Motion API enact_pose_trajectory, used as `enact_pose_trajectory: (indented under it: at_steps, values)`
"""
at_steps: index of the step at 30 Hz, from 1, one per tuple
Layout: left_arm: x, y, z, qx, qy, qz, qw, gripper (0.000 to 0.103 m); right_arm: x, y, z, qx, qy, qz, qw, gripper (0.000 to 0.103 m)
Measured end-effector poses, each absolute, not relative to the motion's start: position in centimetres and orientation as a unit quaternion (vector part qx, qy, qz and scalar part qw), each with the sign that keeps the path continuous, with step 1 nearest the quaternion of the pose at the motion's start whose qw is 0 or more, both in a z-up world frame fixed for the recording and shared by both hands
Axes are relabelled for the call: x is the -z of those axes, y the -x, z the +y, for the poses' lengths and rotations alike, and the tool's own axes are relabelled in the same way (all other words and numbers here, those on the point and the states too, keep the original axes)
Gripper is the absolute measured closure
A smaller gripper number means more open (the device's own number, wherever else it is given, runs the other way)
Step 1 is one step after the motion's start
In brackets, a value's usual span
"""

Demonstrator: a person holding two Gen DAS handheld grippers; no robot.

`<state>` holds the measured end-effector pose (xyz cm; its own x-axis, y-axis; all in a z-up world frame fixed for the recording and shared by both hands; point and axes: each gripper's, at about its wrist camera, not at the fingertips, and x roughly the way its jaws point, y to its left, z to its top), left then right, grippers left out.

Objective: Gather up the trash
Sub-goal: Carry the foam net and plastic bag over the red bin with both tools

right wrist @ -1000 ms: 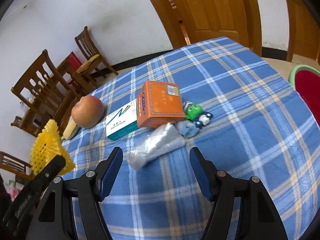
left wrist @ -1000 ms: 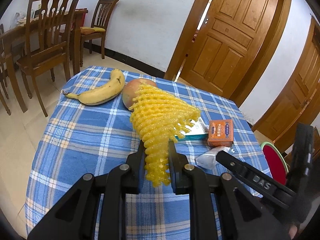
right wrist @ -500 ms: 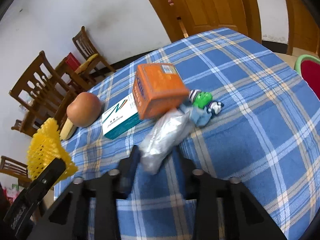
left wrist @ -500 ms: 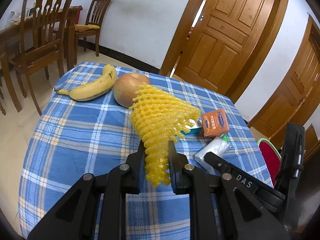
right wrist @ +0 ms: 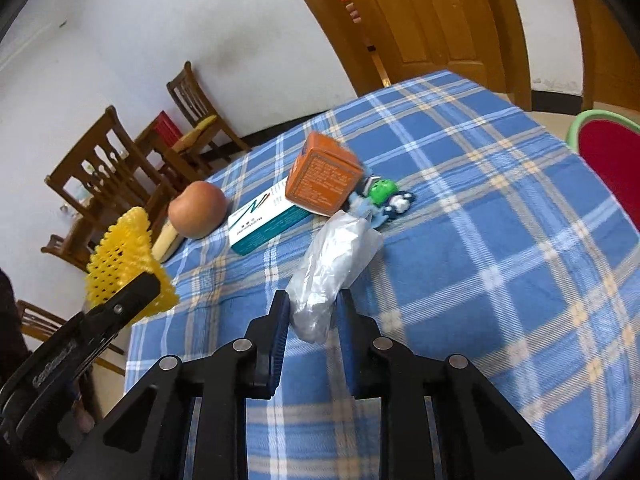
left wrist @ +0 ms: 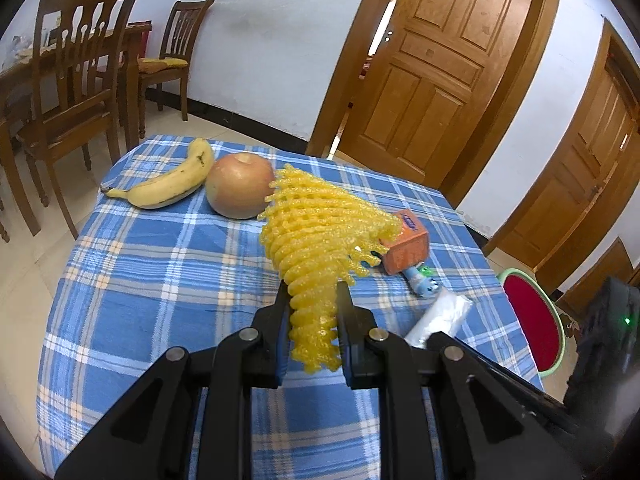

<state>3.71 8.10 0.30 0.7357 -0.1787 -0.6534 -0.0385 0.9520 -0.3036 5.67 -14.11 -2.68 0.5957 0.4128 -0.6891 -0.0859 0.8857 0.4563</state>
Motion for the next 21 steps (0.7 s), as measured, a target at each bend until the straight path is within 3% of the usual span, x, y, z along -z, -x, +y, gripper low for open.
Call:
enact_pose_trajectory:
  at_steps: [21]
  values:
    - [-2.7, -1.8, 1.7, 0.089, 0.119, 0.355, 0.923, 0.084, -1.0, 0.4, -22.0, -0.114, -0.225, 0.362, 0.898, 0.080]
